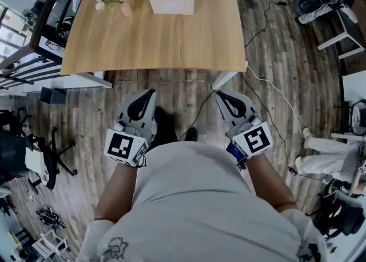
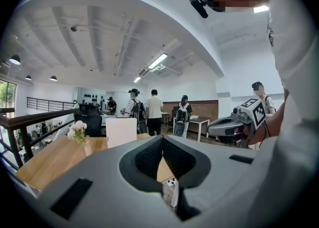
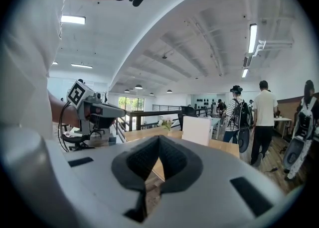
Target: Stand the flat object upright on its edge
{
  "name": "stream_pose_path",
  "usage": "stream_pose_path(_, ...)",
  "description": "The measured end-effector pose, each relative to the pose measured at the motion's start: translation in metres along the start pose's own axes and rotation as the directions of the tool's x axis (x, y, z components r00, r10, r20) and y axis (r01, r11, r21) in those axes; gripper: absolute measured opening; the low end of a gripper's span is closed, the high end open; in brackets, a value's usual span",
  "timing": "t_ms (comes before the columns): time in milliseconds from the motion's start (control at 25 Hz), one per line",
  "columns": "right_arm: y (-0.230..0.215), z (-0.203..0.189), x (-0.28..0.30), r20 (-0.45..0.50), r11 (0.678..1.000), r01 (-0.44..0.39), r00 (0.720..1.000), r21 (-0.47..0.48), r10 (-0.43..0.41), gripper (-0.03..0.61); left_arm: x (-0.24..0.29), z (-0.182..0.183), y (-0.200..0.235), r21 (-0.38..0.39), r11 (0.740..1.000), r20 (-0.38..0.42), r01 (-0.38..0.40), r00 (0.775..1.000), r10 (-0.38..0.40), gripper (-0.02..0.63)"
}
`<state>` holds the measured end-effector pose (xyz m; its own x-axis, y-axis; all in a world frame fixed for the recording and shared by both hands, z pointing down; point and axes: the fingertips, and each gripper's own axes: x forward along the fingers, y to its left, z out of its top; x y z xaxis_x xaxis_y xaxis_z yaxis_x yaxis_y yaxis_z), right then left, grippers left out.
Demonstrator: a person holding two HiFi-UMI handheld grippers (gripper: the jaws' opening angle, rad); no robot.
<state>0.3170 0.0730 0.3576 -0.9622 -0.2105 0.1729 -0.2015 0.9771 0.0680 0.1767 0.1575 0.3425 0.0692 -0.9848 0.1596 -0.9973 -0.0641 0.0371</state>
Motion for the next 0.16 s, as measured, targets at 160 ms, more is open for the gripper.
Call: stream_pose_path(160,-0.0009,-0.0005,-0.0032,-0.002,1.0,0.001,1.0,0.002,-0.001,0.005,-0.001,-0.0004,-0.0029,0.001,1.0,-0.001,0.0,1.0,0.0,0.008)
